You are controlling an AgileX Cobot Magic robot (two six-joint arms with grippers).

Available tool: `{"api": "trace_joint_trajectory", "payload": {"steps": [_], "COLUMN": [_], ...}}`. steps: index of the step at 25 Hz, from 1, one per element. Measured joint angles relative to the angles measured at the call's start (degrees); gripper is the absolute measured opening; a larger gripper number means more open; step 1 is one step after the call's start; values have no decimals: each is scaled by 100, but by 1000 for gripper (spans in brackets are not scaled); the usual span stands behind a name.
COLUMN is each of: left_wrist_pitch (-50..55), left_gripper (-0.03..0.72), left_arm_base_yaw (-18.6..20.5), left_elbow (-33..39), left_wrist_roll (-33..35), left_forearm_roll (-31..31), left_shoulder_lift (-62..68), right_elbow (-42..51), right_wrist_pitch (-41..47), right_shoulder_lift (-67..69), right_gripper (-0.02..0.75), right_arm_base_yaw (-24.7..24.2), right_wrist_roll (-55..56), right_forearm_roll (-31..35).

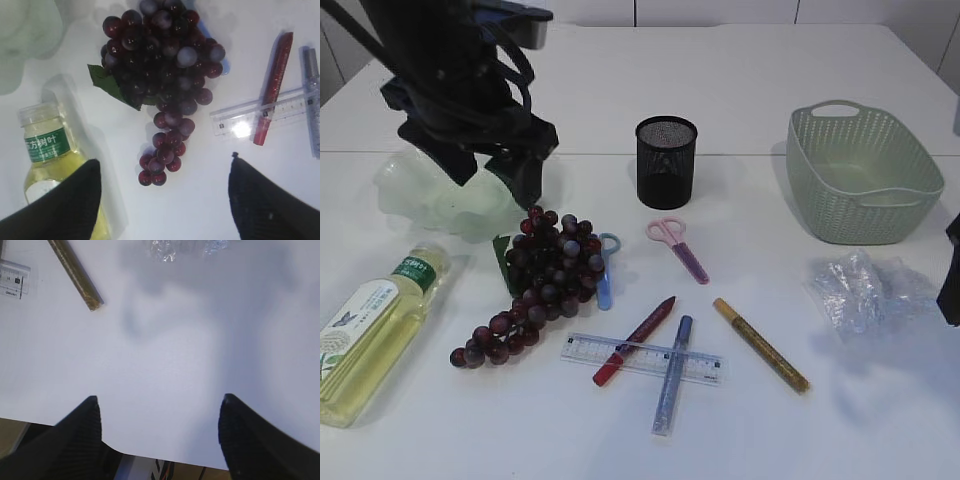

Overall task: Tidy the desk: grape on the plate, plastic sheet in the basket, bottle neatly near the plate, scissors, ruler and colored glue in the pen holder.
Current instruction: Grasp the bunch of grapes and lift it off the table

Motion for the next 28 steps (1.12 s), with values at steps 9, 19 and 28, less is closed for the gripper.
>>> {"api": "trace_joint_trajectory", "payload": {"steps": [9,19,28], "left_wrist_pitch": [0,0,-32], "left_gripper": [582,581,581], "left_arm_base_yaw": [0,0,0], "left_elbow": [0,-12,-12], "left_wrist_roll": [-35,-35,-24], "left_forearm_roll": [13,24,14], "left_shoulder_lift": [862,1671,2063], "right_elbow": [0,0,0], "right_wrist_pitch": [-37,-14,-4], "right_shoulder_lift": [32,32,32], "right_gripper": [547,547,547], "right_arm_base_yaw": [0,0,0], "right_wrist_roll": [0,0,0], "right_forearm_roll": [0,0,0]}}
